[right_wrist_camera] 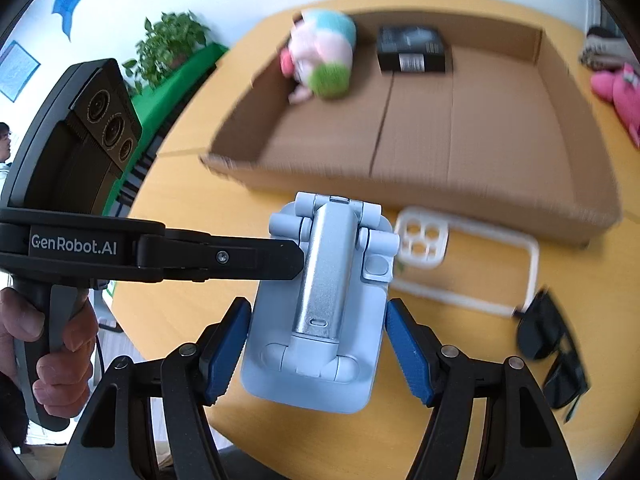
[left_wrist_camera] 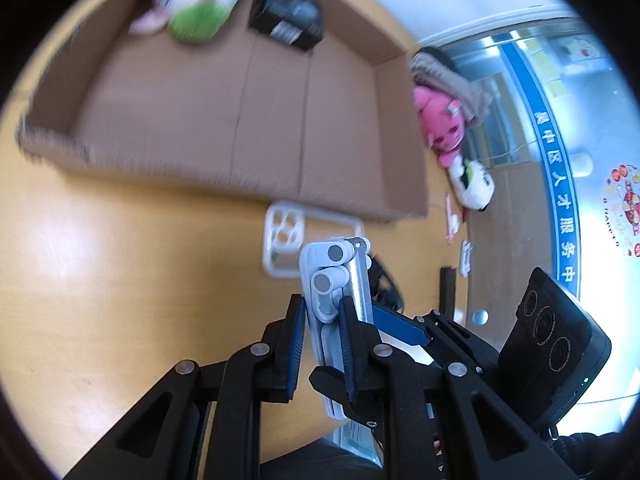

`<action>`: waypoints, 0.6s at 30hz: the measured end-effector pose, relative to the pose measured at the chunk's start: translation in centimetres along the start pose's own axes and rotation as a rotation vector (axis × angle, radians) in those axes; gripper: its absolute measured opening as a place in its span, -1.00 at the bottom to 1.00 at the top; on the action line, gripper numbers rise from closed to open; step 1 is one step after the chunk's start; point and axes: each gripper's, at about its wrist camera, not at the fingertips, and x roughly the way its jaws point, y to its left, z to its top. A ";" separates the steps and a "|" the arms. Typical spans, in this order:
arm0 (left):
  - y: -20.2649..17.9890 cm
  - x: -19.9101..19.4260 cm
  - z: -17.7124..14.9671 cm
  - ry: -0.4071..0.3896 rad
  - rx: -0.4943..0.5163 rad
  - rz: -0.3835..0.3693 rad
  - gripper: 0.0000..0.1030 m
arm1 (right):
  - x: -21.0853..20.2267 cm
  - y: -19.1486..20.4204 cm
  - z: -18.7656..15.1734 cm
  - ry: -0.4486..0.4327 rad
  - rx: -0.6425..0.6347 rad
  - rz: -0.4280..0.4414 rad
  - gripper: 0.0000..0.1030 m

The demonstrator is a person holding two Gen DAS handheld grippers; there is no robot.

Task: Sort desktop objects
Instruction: 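Carry the phone stand in the left gripper over the cardboard box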

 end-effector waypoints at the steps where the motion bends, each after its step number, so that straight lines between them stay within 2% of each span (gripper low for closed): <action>1: -0.7 -0.6 0.6 -0.019 0.013 -0.002 -0.70 | -0.8 0.5 0.6 -0.017 -0.007 -0.003 0.43; 5: -2.9 -2.5 2.9 -0.071 0.070 -0.008 -0.70 | -5.0 0.3 1.6 -0.091 -0.030 -0.011 0.43; 8: -4.6 -3.3 4.6 -0.097 0.107 -0.010 -0.70 | -5.8 0.5 4.1 -0.138 -0.030 -0.015 0.43; 14: -7.8 -4.0 8.1 -0.124 0.182 -0.015 -0.69 | -10.2 -0.5 6.1 -0.212 -0.031 -0.031 0.43; 18: -9.8 -3.4 10.8 -0.125 0.227 -0.010 -0.70 | -11.8 -1.9 8.0 -0.243 -0.016 -0.038 0.43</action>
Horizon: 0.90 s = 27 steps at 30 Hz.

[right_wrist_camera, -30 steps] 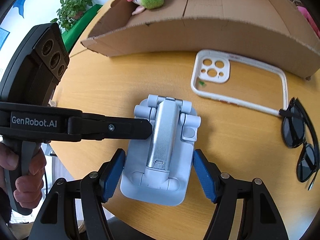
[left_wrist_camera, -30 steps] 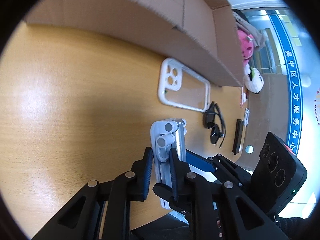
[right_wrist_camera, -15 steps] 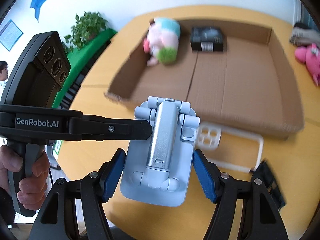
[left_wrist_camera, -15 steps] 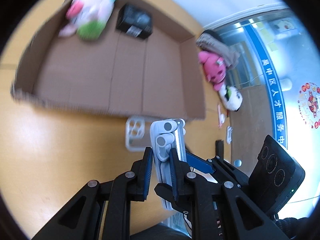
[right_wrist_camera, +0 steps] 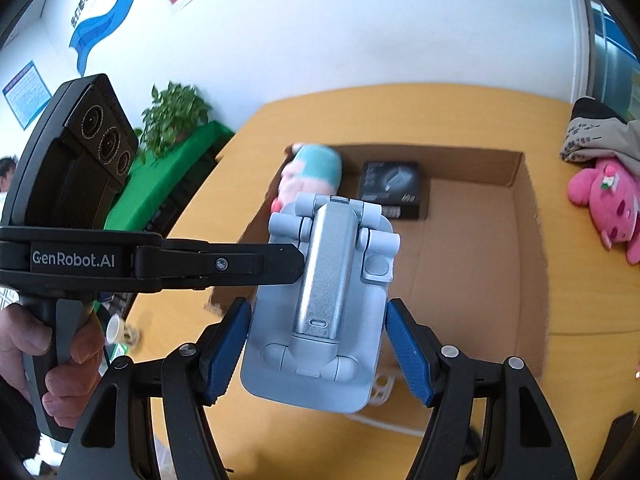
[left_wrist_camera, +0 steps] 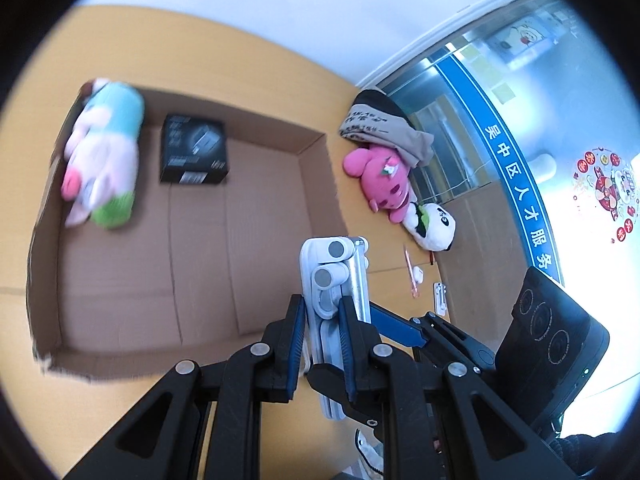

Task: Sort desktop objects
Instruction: 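Carry the phone stand in the left gripper over the cardboard box, then lower the phone stand into the box and open the left gripper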

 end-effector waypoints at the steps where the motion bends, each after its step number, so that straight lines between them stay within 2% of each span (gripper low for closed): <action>1: -0.4 0.3 0.7 0.002 0.012 0.002 -0.70 | 0.0 -0.4 0.5 -0.004 0.001 -0.004 0.43; 12: -1.7 5.0 7.9 0.016 0.055 0.006 -0.70 | 1.9 -5.7 6.5 -0.013 0.002 -0.045 0.43; 19: 0.2 10.6 12.7 0.058 0.039 0.009 -0.70 | 6.3 -10.1 9.6 0.033 0.017 -0.070 0.43; 27: 3.9 18.1 17.8 0.120 0.022 0.039 -0.71 | 14.2 -16.4 12.8 0.103 0.066 -0.099 0.43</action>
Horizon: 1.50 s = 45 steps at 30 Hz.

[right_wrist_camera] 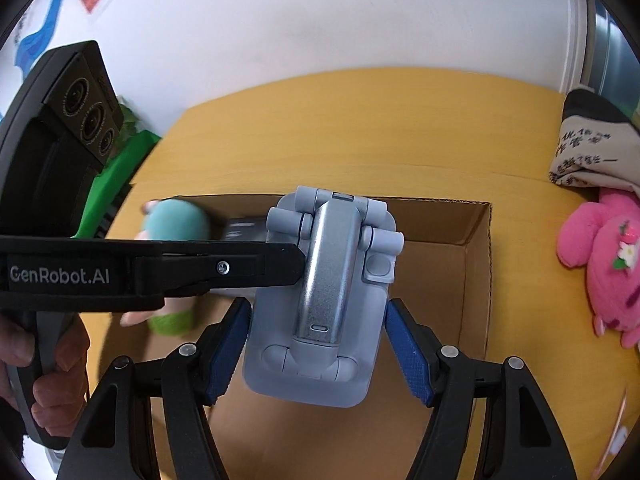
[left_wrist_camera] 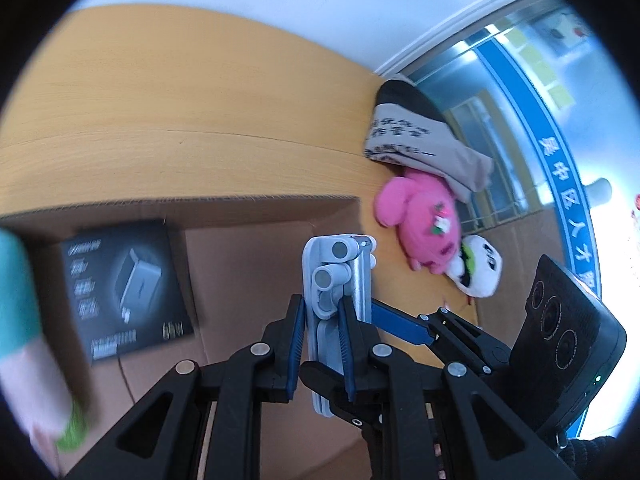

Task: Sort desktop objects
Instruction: 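Lower the phone stand into the box and open the left gripper, then move the left gripper toward the black sunglasses beside the phone case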

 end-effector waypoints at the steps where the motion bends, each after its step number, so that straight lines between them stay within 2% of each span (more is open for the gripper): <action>1: 0.6 1.0 0.6 0.012 -0.004 0.006 -0.71 | 1.2 -0.6 0.4 0.011 0.010 -0.003 0.43; 7: 3.3 5.7 1.9 0.084 -0.022 0.034 -0.71 | 7.1 -3.3 1.2 0.082 0.065 -0.031 0.39; 13: 4.1 7.9 1.3 0.139 -0.030 0.090 -0.70 | 9.8 -4.4 0.5 0.147 0.090 -0.069 0.37; 14: 4.2 8.0 1.1 0.148 -0.038 0.110 -0.67 | 9.9 -4.4 0.4 0.149 0.089 -0.071 0.37; 17: 4.1 6.6 1.0 0.108 -0.046 0.132 -0.60 | 8.9 -4.2 0.5 0.128 0.082 -0.079 0.37; 20: 3.0 4.3 1.1 0.062 -0.020 0.158 -0.52 | 6.7 -3.8 0.7 0.087 0.092 -0.073 0.45; 23: 1.3 1.4 0.4 0.019 0.017 0.188 -0.51 | 3.5 -3.6 0.3 0.036 0.110 -0.067 0.64; 26: -0.5 -2.4 -1.8 -0.036 0.055 0.217 -0.30 | -0.4 -3.5 -1.3 -0.002 0.138 -0.054 0.72; 30: -2.5 -7.7 -6.8 -0.095 0.097 0.268 -0.02 | -5.3 -3.0 -4.5 -0.022 0.154 -0.043 0.77; 32: -3.2 -9.9 -9.6 -0.113 0.106 0.295 0.04 | -7.7 -2.5 -6.1 -0.026 0.139 -0.040 0.77; 37: -4.9 -13.4 -16.0 -0.135 0.081 0.362 0.04 | -12.3 -1.0 -10.9 -0.027 0.109 -0.015 0.77; 45: -7.4 -16.0 -23.4 -0.168 0.049 0.377 0.04 | -16.7 0.4 -17.3 -0.033 0.116 0.020 0.77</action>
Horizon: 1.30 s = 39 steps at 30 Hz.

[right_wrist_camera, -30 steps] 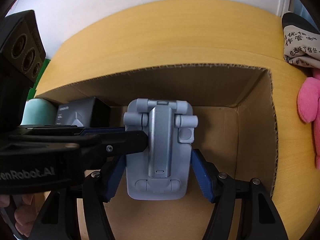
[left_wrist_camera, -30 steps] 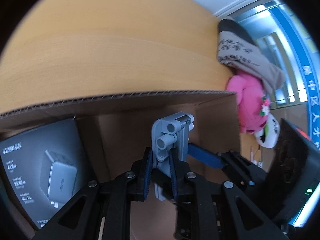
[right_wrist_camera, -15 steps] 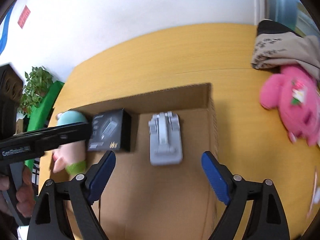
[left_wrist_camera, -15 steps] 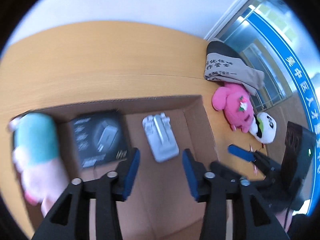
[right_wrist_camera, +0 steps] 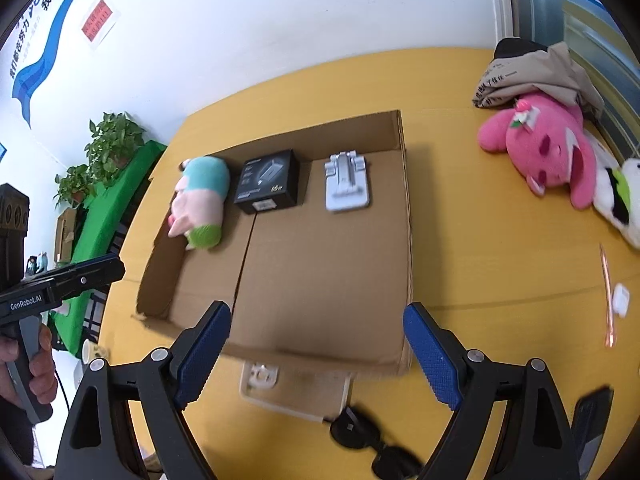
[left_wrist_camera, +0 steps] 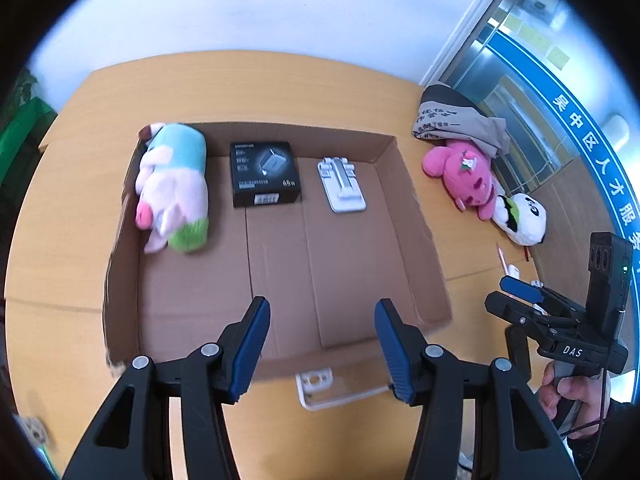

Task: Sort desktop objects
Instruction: 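Move the left gripper toward the black sunglasses beside the phone case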

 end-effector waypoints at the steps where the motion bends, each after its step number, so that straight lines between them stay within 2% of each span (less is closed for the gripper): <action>1: -0.3 -0.3 -0.5 -0.002 0.001 0.002 0.04 | -0.4 0.1 -0.4 -0.001 -0.002 0.004 0.77; 8: -2.2 -1.9 -2.9 -0.034 -0.001 0.001 0.04 | -3.2 0.7 -3.2 -0.010 -0.044 0.035 0.77; 16: -4.3 -2.6 -4.2 -0.059 0.008 -0.004 0.04 | -4.7 0.9 -4.8 -0.011 -0.072 0.053 0.77; 23: -4.5 -2.6 -5.5 -0.050 0.000 0.010 0.04 | -3.8 1.7 -5.6 0.024 -0.097 0.081 0.77; 39: -1.8 -2.7 -6.9 -0.020 -0.057 0.038 0.04 | -1.1 3.5 -6.1 0.097 -0.131 0.122 0.77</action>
